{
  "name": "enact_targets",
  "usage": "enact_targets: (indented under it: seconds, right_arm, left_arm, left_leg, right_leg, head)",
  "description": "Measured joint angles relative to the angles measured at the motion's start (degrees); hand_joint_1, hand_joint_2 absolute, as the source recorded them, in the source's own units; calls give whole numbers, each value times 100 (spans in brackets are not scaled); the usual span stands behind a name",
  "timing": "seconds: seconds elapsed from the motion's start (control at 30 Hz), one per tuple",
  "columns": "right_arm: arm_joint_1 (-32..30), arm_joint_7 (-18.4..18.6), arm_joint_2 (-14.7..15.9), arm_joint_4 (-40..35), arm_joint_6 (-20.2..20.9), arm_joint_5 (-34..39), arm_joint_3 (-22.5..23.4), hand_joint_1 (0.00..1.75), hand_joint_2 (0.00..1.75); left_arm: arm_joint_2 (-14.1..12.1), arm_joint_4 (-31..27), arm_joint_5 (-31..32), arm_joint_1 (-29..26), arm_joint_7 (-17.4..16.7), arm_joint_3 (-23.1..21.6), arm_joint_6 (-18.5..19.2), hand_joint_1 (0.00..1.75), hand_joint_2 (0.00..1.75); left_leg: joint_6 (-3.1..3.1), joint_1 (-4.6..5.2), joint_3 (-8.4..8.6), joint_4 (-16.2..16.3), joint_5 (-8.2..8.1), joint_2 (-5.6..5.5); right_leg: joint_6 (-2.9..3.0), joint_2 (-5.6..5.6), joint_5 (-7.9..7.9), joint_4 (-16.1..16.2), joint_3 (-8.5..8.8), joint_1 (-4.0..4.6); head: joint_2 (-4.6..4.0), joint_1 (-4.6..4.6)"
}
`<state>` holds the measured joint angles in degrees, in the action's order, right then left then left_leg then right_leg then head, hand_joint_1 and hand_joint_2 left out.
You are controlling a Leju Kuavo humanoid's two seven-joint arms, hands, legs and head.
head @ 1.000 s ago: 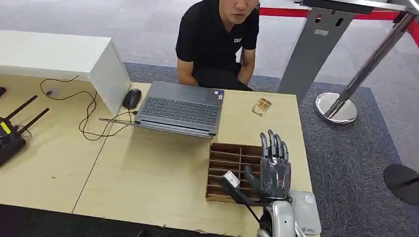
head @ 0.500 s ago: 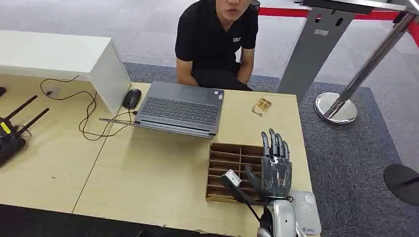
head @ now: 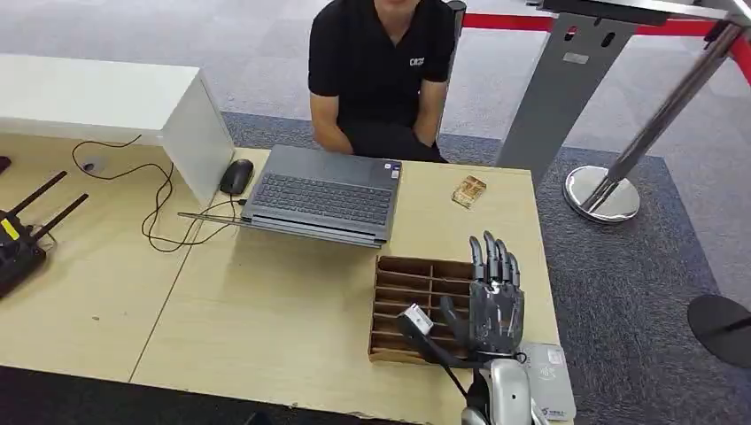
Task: Pass the card to the sensor for recognition and then transmit it.
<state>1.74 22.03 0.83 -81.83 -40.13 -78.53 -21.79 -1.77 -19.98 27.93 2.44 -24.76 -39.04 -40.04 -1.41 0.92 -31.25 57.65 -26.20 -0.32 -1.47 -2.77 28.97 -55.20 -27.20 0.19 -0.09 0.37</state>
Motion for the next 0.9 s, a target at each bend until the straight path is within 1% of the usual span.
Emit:
enact_targets:
  seconds: [0.03,0.07,0.1,0.13,0.17,0.27,0.3,0.33,0.37,0.47,0.57,0.9]
  right_arm:
    - [0,0,0,0,0,0,2,0,175]
    - [-1,0,0,0,0,0,4,5,175]
    - [-1,0,0,0,0,0,11,37,175]
    - [-1,0,0,0,0,0,17,37,175]
    - [-1,0,0,0,0,0,26,30,175]
    - [-1,0,0,-2,0,0,42,28,175]
    - [-1,0,0,0,2,0,44,35,175]
    - [-1,-2,0,0,0,-2,44,35,175]
    - [-1,-2,0,0,0,-2,46,40,175]
    - [-1,-7,-2,0,0,-4,48,31,175]
    - [-1,-15,-2,0,0,-9,50,28,175]
    - [-1,-22,-2,0,2,-9,79,33,175]
  left_arm:
    - [0,0,0,0,0,0,0,0,175]
    - [0,0,0,0,0,0,0,0,175]
    - [0,0,0,0,0,0,0,0,175]
    - [0,0,0,0,0,0,0,0,175]
    - [0,0,0,0,0,0,0,0,175]
    - [0,0,0,0,2,0,0,0,175]
    - [0,0,2,0,0,0,0,0,175]
    - [0,0,2,0,0,0,0,0,175]
    - [0,0,2,0,0,0,0,0,175]
    - [0,0,9,0,2,0,0,0,175]
    - [0,0,9,0,2,0,0,0,175]
    - [0,0,9,0,2,0,0,0,175]
  left_leg:
    - [0,0,0,0,0,0]
    - [0,0,0,0,0,0]
    - [0,0,0,0,0,0]
    - [0,0,0,0,0,0]
    - [0,0,0,0,0,0]
    - [0,0,0,0,0,0]
    - [0,0,0,0,0,0]
    - [0,0,0,0,0,0]
    - [0,0,0,0,0,0]
    - [0,0,0,0,0,0]
    - [0,0,0,0,0,0]
    - [0,0,0,0,0,0]
  right_leg:
    - [0,0,0,0,0,0]
    - [0,0,0,0,0,0]
    - [0,0,0,0,0,0]
    - [0,0,0,0,0,0]
    - [0,0,0,0,0,0]
    - [0,0,0,0,0,0]
    - [0,0,0,0,0,0]
    - [0,0,0,0,0,0]
    - [0,0,0,0,0,0]
    - [0,0,0,0,0,0]
    - [0,0,0,0,0,0]
    - [0,0,0,0,0,0]
  head:
    - [0,2]
    - [0,0]
    - [0,0]
    - [0,0]
    - [0,2]
    - [0,0]
    - [0,2]
    - [0,2]
    - [0,0]
    - [0,2]
    - [0,0]
    - [0,0]
